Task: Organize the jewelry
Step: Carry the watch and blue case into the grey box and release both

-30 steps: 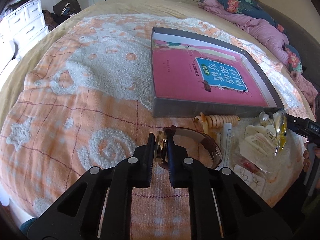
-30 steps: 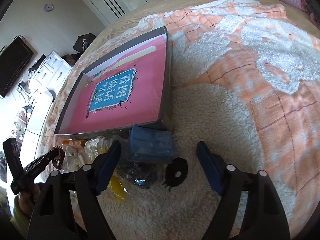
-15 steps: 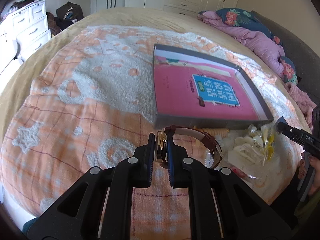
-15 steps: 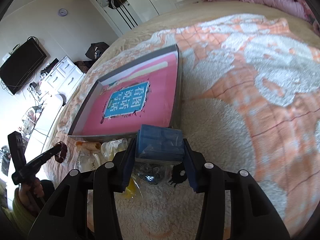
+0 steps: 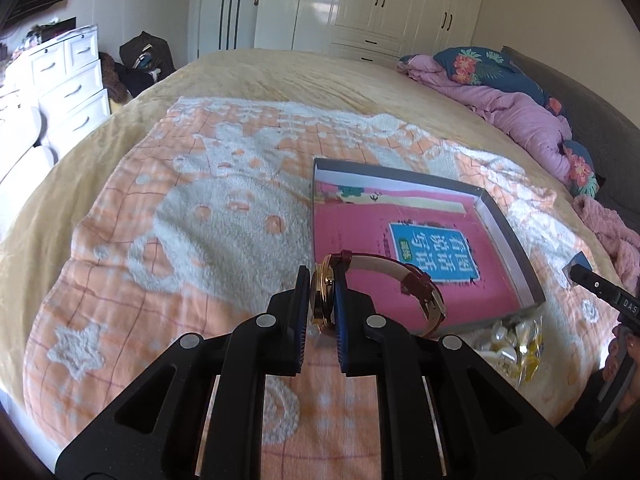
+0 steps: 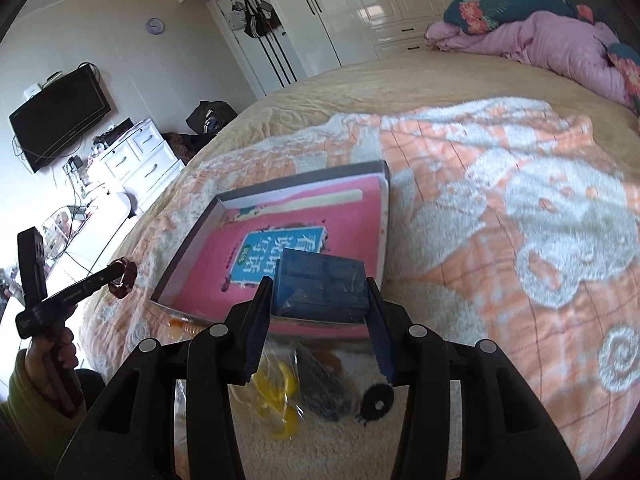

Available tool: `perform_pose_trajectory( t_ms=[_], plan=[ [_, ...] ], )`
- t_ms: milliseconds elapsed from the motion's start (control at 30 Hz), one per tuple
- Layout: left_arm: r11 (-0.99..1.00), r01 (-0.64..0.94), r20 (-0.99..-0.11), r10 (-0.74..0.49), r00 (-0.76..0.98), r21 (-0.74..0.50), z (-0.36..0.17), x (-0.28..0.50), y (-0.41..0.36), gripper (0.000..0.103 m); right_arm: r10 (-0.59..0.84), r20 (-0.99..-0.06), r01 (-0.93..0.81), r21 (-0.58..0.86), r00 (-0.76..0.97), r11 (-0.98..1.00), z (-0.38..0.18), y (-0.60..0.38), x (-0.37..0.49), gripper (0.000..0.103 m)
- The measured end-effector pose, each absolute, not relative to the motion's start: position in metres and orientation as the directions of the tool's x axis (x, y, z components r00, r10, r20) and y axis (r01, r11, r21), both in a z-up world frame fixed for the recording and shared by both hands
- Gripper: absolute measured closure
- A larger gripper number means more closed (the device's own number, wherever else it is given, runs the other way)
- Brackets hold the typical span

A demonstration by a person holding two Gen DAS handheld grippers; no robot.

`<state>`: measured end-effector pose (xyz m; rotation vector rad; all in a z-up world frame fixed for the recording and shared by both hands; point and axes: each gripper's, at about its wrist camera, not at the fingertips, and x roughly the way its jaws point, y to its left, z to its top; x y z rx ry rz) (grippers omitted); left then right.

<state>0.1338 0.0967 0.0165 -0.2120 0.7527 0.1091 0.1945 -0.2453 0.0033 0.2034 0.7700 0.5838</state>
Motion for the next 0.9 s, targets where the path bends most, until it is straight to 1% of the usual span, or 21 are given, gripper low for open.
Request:
perform_pose_trajectory(
  t_ms=[100,300,700,900],
  plan=[
    [0.968,-0.180,-0.691,0.010,0.722,-0.175,0.012,0.143,0.098,0.098,0.565,-0.587,-0.444,0.354,0.580,0.823,0.009,-0.235,0.199,0.060],
    [0.972,-0.166,-0.700,0.003,0.714,-0.165,0.008,0.160,0.091,0.098,0.565,-0.589,-0.467,0.330,0.578,0.820,0.012,-0.217,0.210,0.060],
    [0.981,-0.137,-0.721,-0.003,0.693,-0.135,-0.011,0.191,0.076,0.098,0.556,-0.643,-0.478,0.317,0.527,0.819,-0.005,-0.189,0.232,0.060],
    [0.988,-0.117,-0.740,0.001,0.672,-0.105,-0.026,0.200,0.072,0.098,0.511,-0.679,-0.470,0.269,0.527,0.841,-0.018,-0.180,0.237,0.060]
  ],
)
